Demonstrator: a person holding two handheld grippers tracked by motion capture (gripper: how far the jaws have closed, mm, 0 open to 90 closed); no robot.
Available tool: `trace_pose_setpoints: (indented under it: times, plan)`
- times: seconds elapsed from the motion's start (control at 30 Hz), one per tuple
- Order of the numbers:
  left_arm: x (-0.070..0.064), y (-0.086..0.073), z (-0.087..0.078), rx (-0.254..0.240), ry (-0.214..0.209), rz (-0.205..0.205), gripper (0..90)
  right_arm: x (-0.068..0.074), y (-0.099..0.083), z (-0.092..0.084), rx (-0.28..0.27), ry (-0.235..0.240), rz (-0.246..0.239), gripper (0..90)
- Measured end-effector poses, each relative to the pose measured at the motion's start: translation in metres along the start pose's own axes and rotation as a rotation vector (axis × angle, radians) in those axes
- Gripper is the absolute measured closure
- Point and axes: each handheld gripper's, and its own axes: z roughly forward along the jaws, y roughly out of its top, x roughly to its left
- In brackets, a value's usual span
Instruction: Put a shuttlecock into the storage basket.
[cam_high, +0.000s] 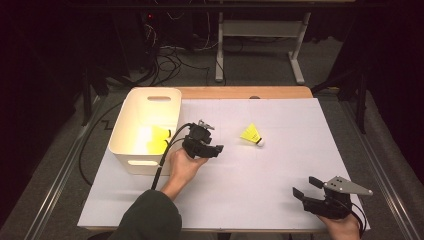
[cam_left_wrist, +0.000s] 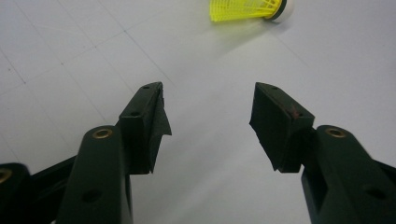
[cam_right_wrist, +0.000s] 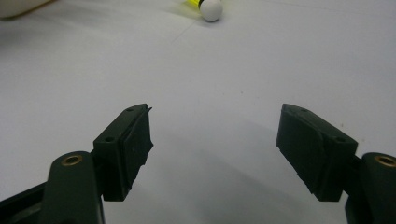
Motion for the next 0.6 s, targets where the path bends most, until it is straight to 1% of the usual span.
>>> trace_pose_setpoints:
  times: [0.13,0.23,0.33,0.43,0.47,0.53,0.6]
  plan:
    - [0.000,-0.001,0.002,-0.006,0.005,-0.005,45.3,0.001,0.004,0.003,0.004,0.002,-0.017,27.1]
    - [-0.001,-0.001,0.004,-0.004,0.012,0.001,45.2,0.001,0.007,0.006,0.011,0.004,-0.033,27.2]
    - [-0.001,-0.001,0.006,-0.005,0.012,-0.003,45.3,0.002,0.013,0.009,0.006,0.009,-0.038,27.3]
    - [-0.001,-0.001,0.008,0.003,0.014,-0.002,46.3,0.002,0.018,0.012,0.003,0.016,-0.038,27.4]
    - [-0.001,-0.001,0.009,0.011,0.010,0.001,46.4,0.003,0.020,0.014,0.003,0.018,-0.039,27.4]
    - [-0.001,-0.002,0.010,0.010,0.005,-0.001,46.3,0.004,0.024,0.018,0.002,0.019,-0.045,27.4]
    - [-0.002,-0.002,0.013,0.032,0.001,0.007,46.3,0.006,0.027,0.023,0.001,0.022,-0.053,27.2]
